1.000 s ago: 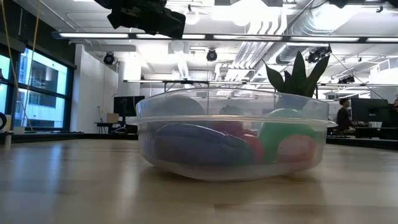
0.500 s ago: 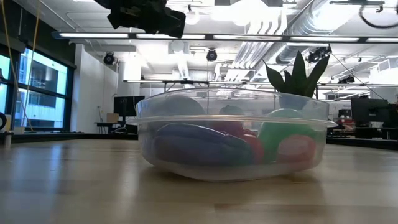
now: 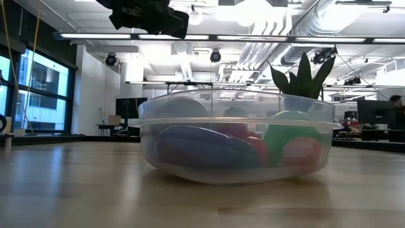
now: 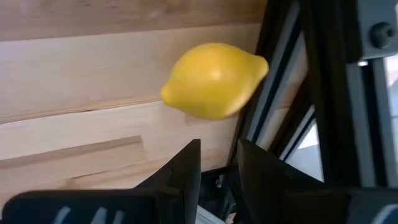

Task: Pick and placing Produce into tupperware
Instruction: Put the yellow lemon into the transparent container

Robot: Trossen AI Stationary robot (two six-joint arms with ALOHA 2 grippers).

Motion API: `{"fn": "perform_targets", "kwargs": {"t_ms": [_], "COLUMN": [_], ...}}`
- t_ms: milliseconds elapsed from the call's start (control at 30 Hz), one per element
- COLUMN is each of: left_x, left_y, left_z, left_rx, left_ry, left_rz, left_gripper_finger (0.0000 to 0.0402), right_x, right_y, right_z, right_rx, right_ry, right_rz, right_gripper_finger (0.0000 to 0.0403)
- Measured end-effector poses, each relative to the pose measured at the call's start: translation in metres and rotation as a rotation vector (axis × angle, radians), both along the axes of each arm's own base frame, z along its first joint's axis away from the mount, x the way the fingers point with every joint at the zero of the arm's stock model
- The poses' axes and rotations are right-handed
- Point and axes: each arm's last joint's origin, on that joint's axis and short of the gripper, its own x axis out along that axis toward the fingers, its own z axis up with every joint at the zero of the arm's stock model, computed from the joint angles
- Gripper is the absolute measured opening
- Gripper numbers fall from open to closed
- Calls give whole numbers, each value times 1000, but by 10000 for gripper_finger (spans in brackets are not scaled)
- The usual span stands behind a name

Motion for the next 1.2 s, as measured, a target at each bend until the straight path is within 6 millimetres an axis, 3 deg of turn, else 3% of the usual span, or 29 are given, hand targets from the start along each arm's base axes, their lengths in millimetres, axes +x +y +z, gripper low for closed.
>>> {"fn": "perform_targets", "kwargs": {"t_ms": [200,533,733,1200], "left_x": [0,0,0,0], "left_y": [0,0,0,0], "left_z": [0,0,0,0], "left_rx": [0,1,4,4], "left_ry": [0,0,2,2], "left_rz": [0,1,5,6], "left_gripper_finger": [5,5,5,5], "right_x": [-1,-5,2,31], "right_y": [1,-3,-12,-32], "right_z": [-1,-21,-38,-39], "right_rx": [-16,-106,-84,-160], "right_ry": [13,94,20,-227], "right_rz": [-1,1,-64,-168], "right_gripper_finger": [99,99,99,99]}}
